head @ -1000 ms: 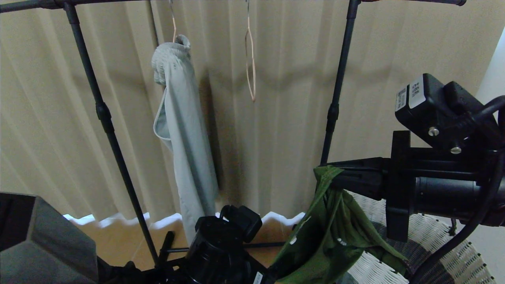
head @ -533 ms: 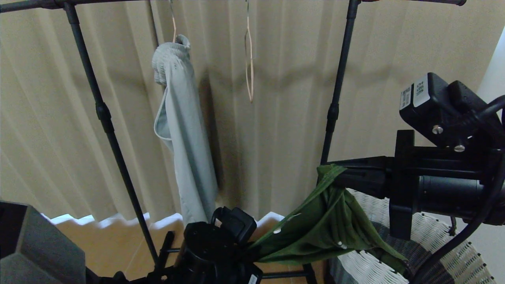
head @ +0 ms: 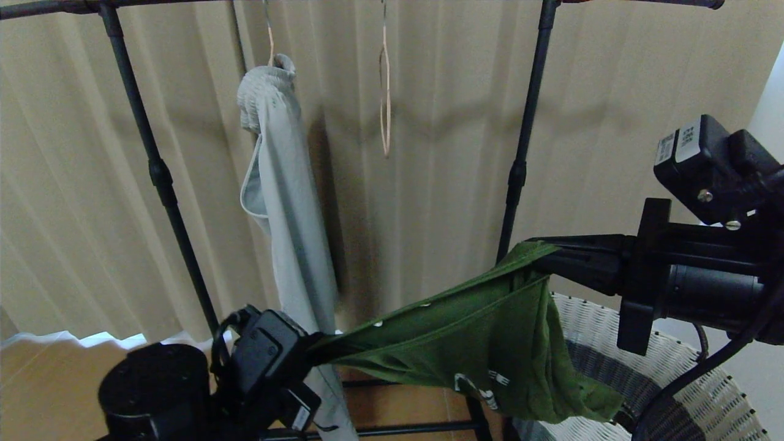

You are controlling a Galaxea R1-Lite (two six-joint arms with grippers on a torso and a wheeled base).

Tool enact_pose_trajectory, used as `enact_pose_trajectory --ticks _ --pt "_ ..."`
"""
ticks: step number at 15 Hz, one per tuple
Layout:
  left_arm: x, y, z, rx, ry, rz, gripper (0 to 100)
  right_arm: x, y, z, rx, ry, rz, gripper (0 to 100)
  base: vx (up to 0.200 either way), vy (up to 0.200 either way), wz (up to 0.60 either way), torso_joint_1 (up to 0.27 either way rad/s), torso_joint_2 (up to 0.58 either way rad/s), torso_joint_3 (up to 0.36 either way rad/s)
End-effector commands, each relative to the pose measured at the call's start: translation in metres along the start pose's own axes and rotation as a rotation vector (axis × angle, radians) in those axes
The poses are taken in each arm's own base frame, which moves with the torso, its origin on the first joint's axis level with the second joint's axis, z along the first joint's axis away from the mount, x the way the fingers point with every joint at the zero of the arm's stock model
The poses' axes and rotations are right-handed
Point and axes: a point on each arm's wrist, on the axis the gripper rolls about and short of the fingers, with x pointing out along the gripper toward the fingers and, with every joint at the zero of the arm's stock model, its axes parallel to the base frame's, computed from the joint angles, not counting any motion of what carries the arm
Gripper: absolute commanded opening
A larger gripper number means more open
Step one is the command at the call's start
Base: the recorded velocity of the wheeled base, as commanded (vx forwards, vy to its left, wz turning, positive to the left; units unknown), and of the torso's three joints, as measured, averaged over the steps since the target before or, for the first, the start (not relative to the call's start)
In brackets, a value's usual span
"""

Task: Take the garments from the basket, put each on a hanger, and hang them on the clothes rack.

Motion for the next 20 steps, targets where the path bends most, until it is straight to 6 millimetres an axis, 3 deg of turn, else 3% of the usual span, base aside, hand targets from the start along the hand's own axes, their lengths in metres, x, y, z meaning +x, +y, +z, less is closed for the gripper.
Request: enact_pose_trajectory --ticks 1,2,5,6,7,9,12,16,20 --pt "-0.033 0.049 0.048 -0.036 -0.096 0.156 0 -0.006 -0.001 -0.003 0.001 -0.008 -0.014 0 0.0 0.0 0.0 0.0 0.0 0.0" --pt "-0.038 0.053 0.058 -0.04 -0.097 0.157 0 -0.008 -0.001 -0.002 0.0 -0.015 -0.016 0 0.0 0.0 0.0 0.0 0.0 0.0" --pt "-0.077 0.079 0.119 -0.062 -0.078 0.137 0 -0.021 -0.007 0.01 -0.004 -0.071 -0.055 0 0.0 0.0 0.0 0.0 0.0 0.0" --pt "-0.08 0.082 0.128 -0.071 -0.086 0.139 0 -0.022 -0.009 0.012 -0.004 -0.08 -0.063 0 0.0 0.0 0.0 0.0 0.0 0.0" --pt "-0.085 0.091 0.153 -0.106 -0.131 0.152 0 -0.025 -0.013 0.02 -0.007 -0.107 -0.082 0 0.0 0.0 0.0 0.0 0.0 0.0" --pt "-0.091 0.101 0.181 -0.119 -0.192 0.169 0 -0.031 -0.019 0.034 -0.013 -0.156 -0.115 0 0.0 0.0 0.0 0.0 0.0 0.0" --pt "-0.091 0.103 0.192 -0.123 -0.204 0.162 0 -0.038 -0.028 0.048 -0.019 -0.206 -0.159 0 0.0 0.0 0.0 0.0 0.0 0.0" --pt "-0.081 0.095 0.174 -0.147 -0.134 0.134 0 -0.038 -0.029 0.047 -0.014 -0.204 -0.167 0 0.0 0.0 0.0 0.0 0.0 0.0" --pt "-0.08 0.092 0.171 -0.147 -0.125 0.121 0 -0.04 -0.032 0.046 -0.011 -0.197 -0.194 0 0.0 0.0 0.0 0.0 0.0 0.0"
